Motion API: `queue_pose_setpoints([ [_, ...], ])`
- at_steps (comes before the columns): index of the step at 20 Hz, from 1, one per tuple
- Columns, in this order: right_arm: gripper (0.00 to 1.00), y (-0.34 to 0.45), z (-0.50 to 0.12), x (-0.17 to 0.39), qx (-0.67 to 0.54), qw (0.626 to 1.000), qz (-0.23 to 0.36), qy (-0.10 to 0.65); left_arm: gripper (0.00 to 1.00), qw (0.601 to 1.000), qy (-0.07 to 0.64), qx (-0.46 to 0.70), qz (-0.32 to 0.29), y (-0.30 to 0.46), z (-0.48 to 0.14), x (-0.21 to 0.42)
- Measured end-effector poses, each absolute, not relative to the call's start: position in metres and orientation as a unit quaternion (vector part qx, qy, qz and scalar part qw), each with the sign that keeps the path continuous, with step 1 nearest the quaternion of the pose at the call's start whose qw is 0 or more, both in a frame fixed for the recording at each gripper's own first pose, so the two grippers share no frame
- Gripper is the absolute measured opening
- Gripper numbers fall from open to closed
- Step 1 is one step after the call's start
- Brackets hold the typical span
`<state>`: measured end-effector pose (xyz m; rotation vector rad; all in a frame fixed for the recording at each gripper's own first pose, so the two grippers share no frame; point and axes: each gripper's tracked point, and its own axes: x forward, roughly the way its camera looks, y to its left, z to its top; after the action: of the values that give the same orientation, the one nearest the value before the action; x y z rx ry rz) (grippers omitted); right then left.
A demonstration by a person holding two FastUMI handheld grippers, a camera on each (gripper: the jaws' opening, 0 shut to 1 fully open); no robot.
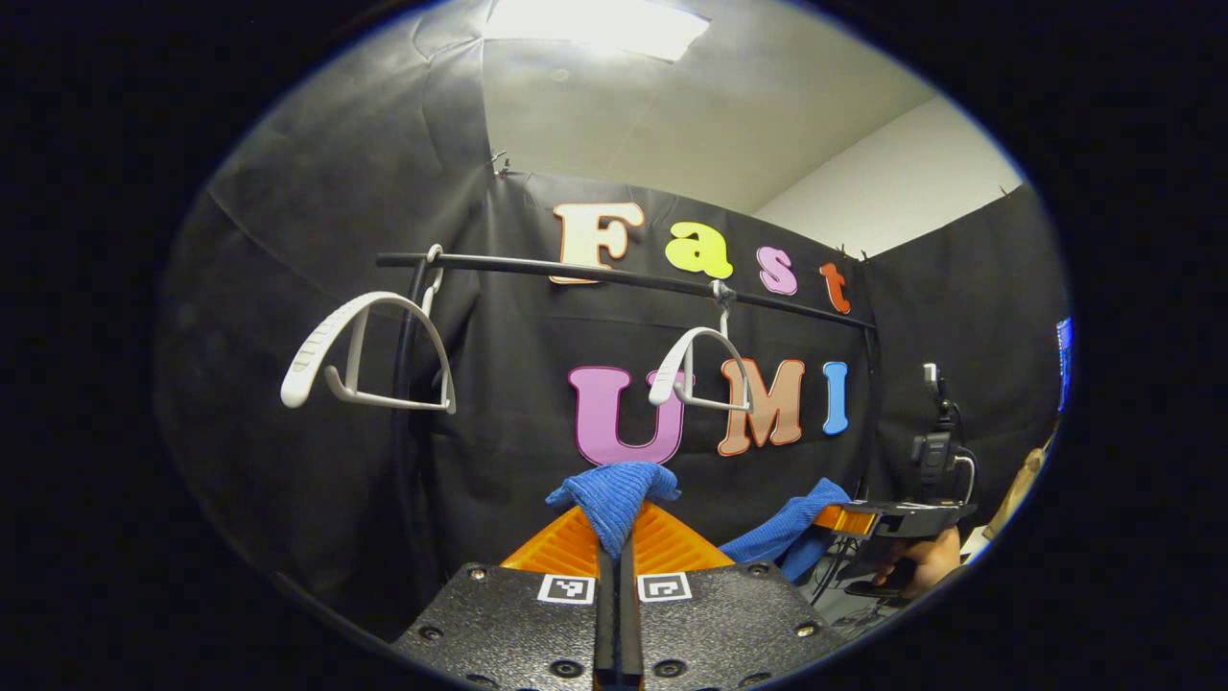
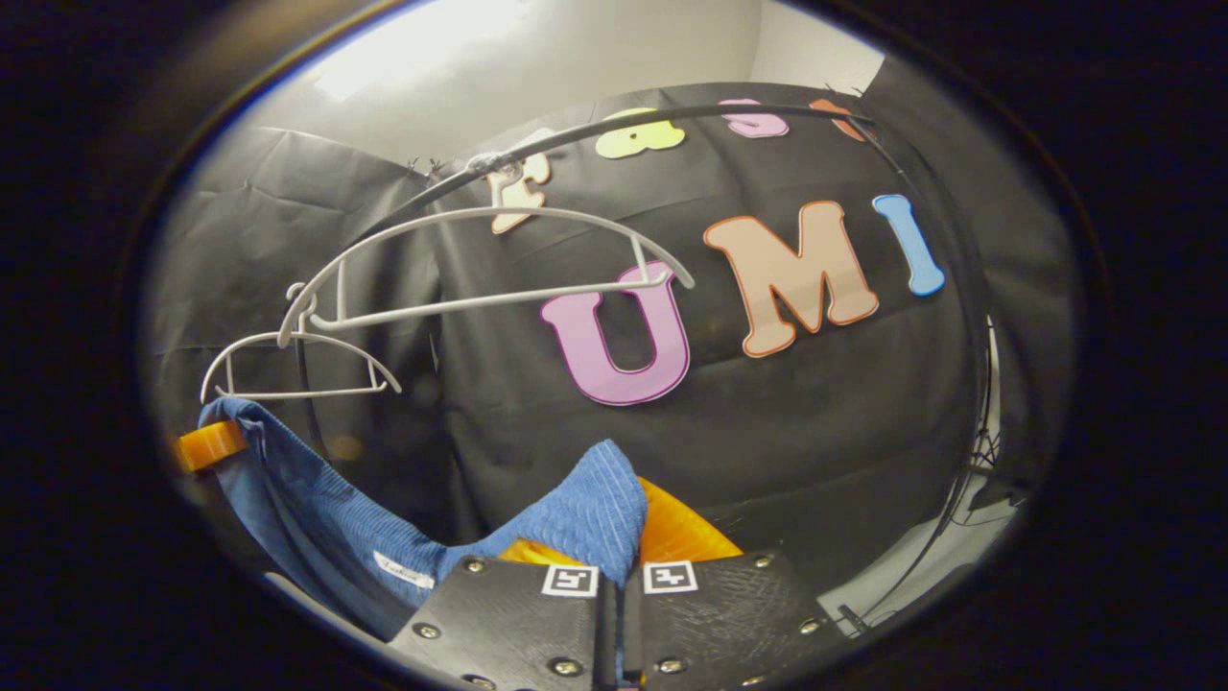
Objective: Grasp the clothes on the hanger with both hands and then place them into the laundry hamper below.
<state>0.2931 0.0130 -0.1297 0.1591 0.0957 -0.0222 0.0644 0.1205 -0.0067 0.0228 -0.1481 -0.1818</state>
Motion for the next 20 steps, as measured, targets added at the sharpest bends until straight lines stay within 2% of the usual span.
queue_pose_setpoints([
  [10, 0.03, 0.019, -0.042, 0.237, 0.056, 0.998, -0.011, -0.015, 0.02, 0.989, -0.085, 0.004, -0.117, 0.062, 0.017, 0.072],
  [12, 0.03, 0.019, -0.027, 0.233, 0.058, 0.998, -0.01, -0.03, 0.02, 0.99, -0.082, 0.002, -0.115, 0.05, 0.019, 0.081],
  [13, 0.0, 0.02, -0.021, 0.232, 0.057, 0.998, -0.011, -0.032, 0.01, 0.99, -0.081, -0.001, -0.115, 0.044, 0.019, 0.085],
  [14, 0.03, 0.022, -0.015, 0.231, 0.055, 0.998, -0.009, -0.035, 0.03, 0.99, -0.08, -0.005, -0.114, 0.037, 0.02, 0.087],
  [20, 0.03, 0.043, -0.002, 0.241, 0.064, 0.996, 0.03, -0.045, 0.02, 0.987, -0.11, -0.004, -0.115, -0.006, 0.028, 0.108],
])
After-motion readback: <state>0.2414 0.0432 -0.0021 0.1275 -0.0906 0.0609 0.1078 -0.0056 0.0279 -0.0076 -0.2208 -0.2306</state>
